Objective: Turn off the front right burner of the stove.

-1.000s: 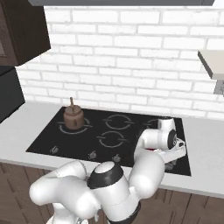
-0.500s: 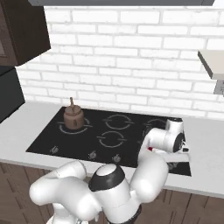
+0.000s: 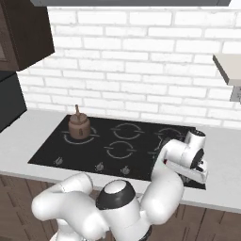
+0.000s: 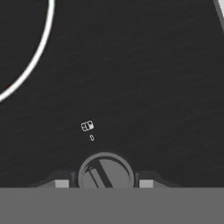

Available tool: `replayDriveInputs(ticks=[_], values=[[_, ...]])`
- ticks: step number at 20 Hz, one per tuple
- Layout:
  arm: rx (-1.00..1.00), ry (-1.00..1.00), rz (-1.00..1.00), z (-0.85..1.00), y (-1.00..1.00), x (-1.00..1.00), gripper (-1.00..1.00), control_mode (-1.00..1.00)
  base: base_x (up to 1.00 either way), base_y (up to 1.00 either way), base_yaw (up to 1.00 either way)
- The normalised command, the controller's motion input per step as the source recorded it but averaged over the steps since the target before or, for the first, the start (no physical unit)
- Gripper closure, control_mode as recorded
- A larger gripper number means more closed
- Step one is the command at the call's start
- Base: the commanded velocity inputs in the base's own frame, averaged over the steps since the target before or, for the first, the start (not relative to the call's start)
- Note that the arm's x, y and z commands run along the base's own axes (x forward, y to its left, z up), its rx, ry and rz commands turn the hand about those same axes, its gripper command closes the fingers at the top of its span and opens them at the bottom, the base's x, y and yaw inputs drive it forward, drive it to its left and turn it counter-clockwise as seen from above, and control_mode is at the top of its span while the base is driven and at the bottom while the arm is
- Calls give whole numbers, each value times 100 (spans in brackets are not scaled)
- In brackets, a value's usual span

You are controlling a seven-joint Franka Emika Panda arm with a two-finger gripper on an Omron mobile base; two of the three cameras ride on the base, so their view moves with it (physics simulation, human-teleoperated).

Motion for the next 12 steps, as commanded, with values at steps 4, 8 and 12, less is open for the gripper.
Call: replayDriveInputs(ticks=[4, 8, 12], values=[[32, -9, -74, 0, -9, 0, 100, -100, 0, 0, 0], [16, -2, -46, 0, -8, -13, 100, -100, 0, 0, 0], [2, -1, 0, 0, -2, 0, 100, -100, 0, 0, 0]])
